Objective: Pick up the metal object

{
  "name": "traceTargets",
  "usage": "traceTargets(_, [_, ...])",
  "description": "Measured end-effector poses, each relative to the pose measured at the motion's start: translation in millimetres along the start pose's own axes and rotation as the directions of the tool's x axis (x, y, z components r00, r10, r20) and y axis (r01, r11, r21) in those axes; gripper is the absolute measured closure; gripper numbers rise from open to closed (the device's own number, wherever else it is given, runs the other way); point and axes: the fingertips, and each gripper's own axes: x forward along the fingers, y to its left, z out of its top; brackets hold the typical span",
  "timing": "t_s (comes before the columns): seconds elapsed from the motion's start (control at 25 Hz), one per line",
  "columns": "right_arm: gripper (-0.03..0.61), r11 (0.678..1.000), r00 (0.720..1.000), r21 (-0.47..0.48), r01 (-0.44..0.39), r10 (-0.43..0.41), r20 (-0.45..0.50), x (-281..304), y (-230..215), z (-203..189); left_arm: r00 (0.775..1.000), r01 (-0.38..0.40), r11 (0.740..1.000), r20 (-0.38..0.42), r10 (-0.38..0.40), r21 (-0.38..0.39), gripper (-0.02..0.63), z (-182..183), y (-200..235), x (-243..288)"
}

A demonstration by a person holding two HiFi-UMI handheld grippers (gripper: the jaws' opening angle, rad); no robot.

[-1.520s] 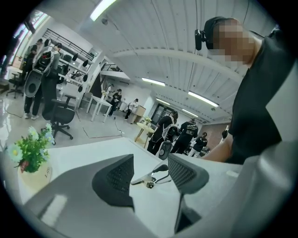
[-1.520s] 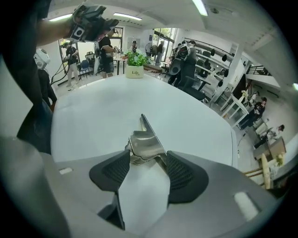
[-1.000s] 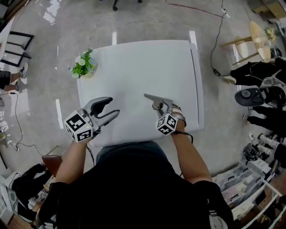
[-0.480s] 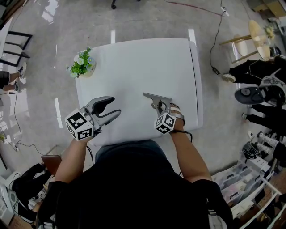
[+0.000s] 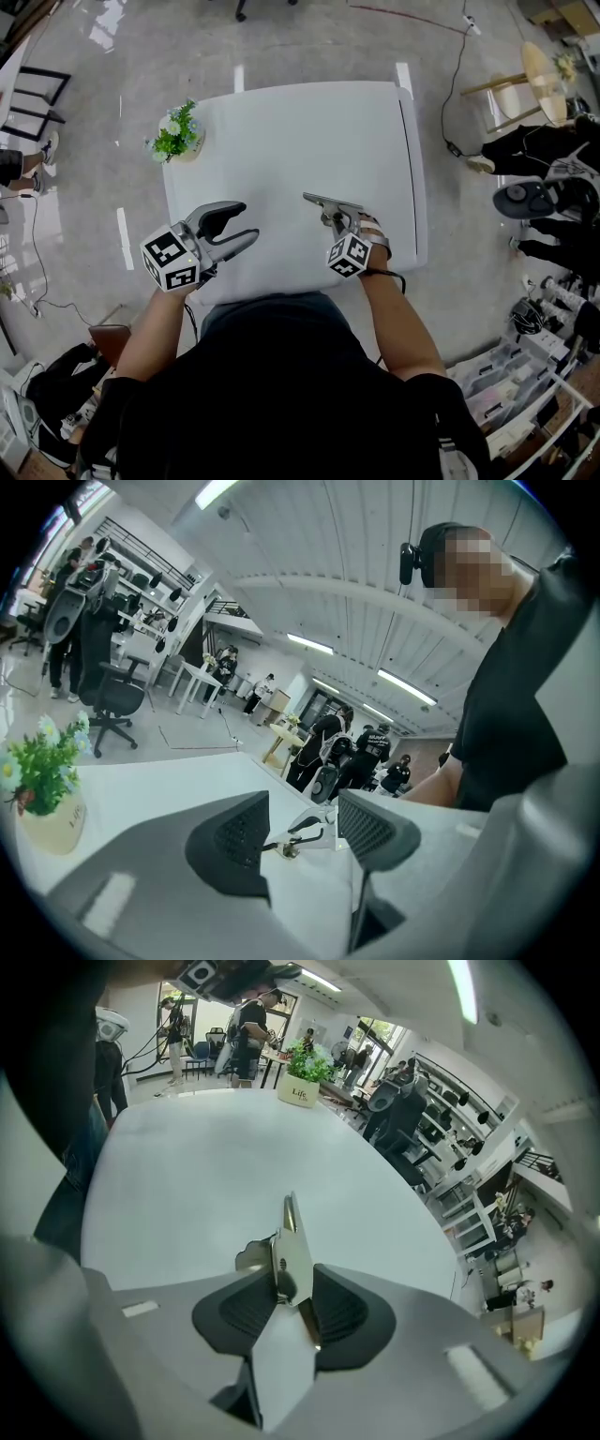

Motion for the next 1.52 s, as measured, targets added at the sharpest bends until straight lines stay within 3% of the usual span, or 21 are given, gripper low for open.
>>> traceTargets(0.96, [0.543,0.999,1.0,-0.035,0.015,-0.016,-0.027,-1.1,-22.1,6.4,1.0,-0.008,0.999,0.018,0.007,0.036,0.385,17.9,-5.9,-11.9])
traceTargets(1.52, [0.545,1.0,0.999,0.007,0.01,-0.009,-0.041,-9.9,-20.3,7.0,0.999,-0.007,0.997,0.032,0.005,0.08,0.385,32.4,-13.7,-23.9])
